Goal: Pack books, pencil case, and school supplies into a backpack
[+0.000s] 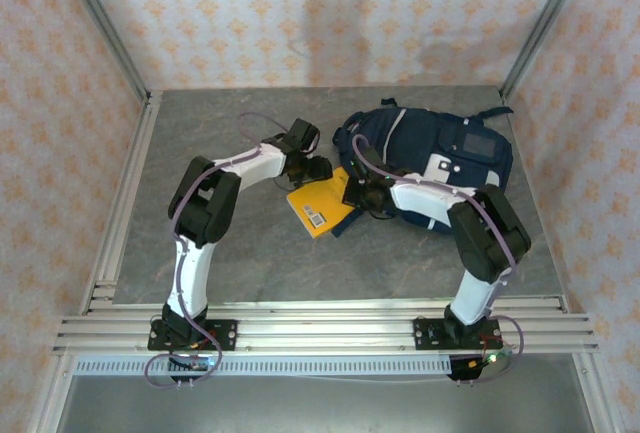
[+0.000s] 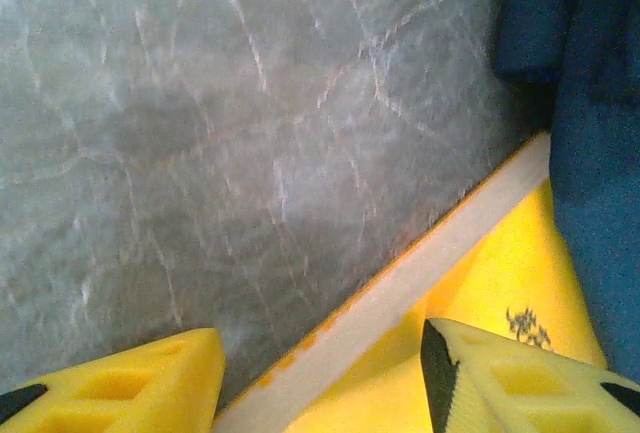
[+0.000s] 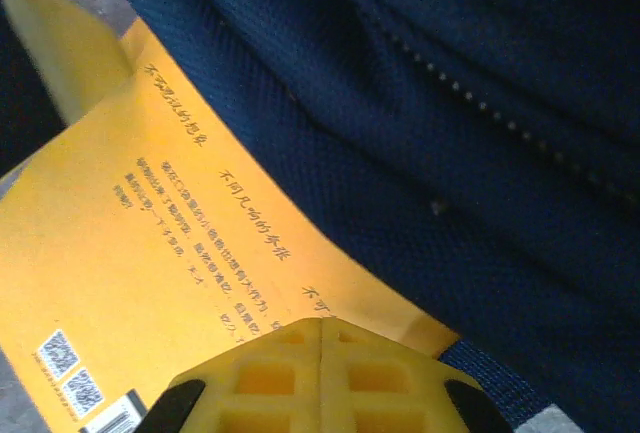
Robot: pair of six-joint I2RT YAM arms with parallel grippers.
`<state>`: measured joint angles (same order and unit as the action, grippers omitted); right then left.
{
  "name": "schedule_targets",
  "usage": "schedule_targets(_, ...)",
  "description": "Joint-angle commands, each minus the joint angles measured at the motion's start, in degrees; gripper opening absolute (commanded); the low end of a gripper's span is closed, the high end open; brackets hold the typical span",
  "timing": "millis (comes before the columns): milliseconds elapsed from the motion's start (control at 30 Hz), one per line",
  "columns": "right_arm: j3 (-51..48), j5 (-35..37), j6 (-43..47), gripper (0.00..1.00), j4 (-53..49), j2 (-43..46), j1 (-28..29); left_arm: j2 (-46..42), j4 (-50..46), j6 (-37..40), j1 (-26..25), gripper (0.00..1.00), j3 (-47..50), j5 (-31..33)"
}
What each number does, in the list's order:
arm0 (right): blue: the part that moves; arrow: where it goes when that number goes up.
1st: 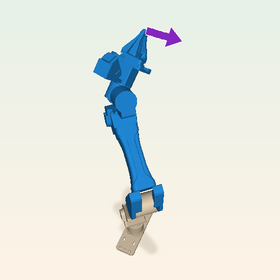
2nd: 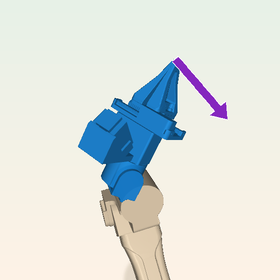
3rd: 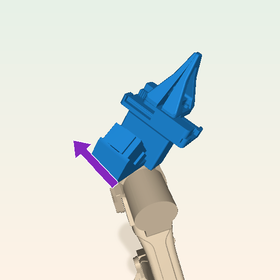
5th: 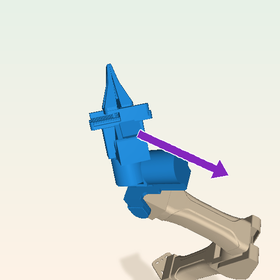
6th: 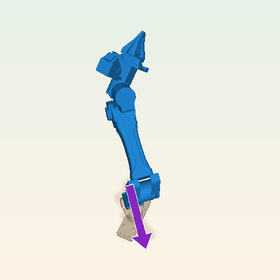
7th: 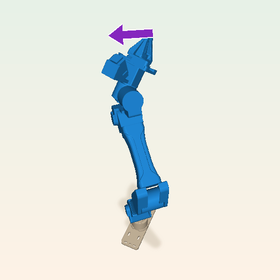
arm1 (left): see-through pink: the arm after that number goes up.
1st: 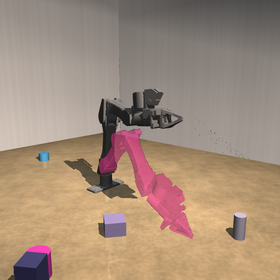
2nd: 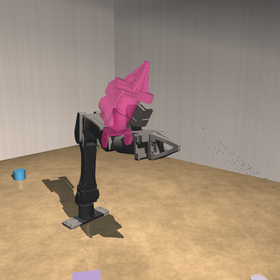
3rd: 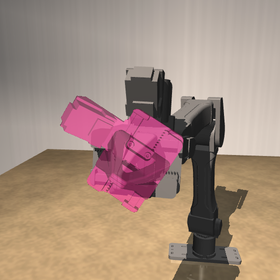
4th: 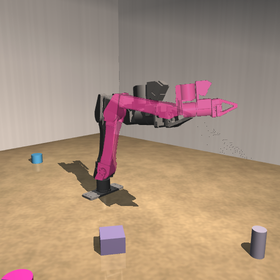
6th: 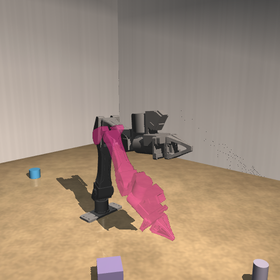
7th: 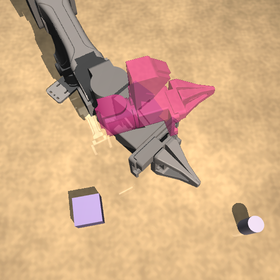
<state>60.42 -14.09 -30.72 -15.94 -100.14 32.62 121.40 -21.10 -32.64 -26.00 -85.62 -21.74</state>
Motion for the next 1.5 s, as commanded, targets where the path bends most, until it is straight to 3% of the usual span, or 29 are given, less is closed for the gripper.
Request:
schedule_targets(0,2.86,4.37,2.64,0.11,-6.34,-1.38,0.25,-3.28,-2.96,-2.97,-2.36,0.56,6.79,-4.98)
schedule_targets(400,1.01,11.49,7.58,0.31,-13.75,-1.50,0.25,-16.28,4.88,-9.70,-8.41,0.56,23.06,-5.85)
schedule_targets(567,-3.32,11.62,6.93,0.33,-14.16,1.02,0.25,-19.75,7.60,-12.14,-10.56,0.56,26.90,-6.06)
schedule_targets(733,-7.24,12.60,6.94,0.35,-14.49,5.46,0.17,-22.25,1.39,-7.61,-10.59,0.56,25.83,1.63)
schedule_targets(833,-8.88,13.07,6.74,0.36,-14.99,7.91,0.16,-21.68,0.04,-6.39,-10.56,0.57,24.33,2.66)
schedule_targets(1267,-14.52,10.14,4.97,0.39,-15.15,12.60,0.16,-15.28,0.27,-5.09,-10.96,0.57,17.13,0.42)
schedule_targets(1467,-15.99,1.47,4.86,0.41,-11.80,10.98,0.16,-13.31,1.97,-5.62,-11.58,0.57,18.09,-1.07)
